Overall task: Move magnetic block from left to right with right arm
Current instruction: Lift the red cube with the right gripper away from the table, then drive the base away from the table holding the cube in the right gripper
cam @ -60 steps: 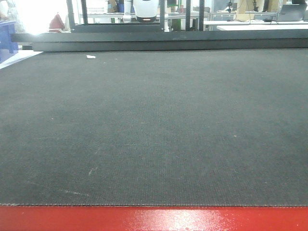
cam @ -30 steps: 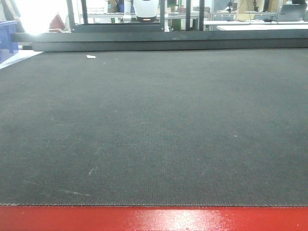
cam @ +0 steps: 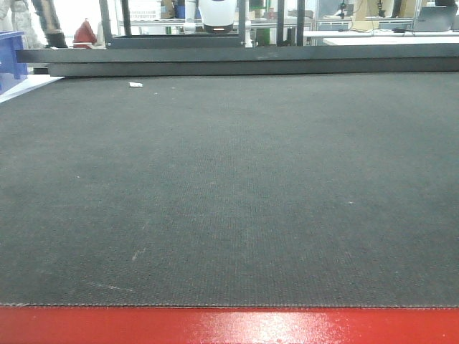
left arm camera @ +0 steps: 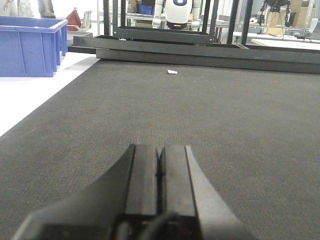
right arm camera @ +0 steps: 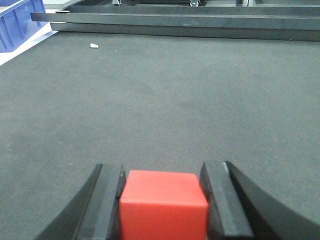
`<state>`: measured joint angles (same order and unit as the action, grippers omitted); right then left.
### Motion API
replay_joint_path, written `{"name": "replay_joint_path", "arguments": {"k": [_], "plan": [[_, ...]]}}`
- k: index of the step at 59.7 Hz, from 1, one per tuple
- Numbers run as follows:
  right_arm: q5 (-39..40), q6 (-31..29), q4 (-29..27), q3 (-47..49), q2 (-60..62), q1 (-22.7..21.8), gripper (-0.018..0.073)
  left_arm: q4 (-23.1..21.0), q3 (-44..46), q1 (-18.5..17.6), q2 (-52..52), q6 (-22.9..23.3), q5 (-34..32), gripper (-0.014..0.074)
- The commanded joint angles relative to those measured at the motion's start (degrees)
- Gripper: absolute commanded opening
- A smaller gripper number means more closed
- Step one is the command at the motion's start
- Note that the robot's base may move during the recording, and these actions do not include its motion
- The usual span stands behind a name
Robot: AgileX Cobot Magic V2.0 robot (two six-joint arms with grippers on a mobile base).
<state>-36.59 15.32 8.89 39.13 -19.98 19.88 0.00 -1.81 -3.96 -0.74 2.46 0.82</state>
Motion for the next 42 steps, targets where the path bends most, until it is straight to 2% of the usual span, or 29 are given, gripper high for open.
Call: {"name": "replay_joint_path", "arguments": {"k": [1, 42], "plan": [[4.6, -0.6, 0.7, 1.6, -0.4, -0.2, 0.012, 0.0, -0.6, -0.2, -0.8, 0.2, -5.1, -0.0116], [4.6, -0.6, 0.7, 1.6, -0.4, -0.2, 0.012, 0.0, -0.6, -0.2, -0.8, 0.2, -5.1, -0.0116]]}}
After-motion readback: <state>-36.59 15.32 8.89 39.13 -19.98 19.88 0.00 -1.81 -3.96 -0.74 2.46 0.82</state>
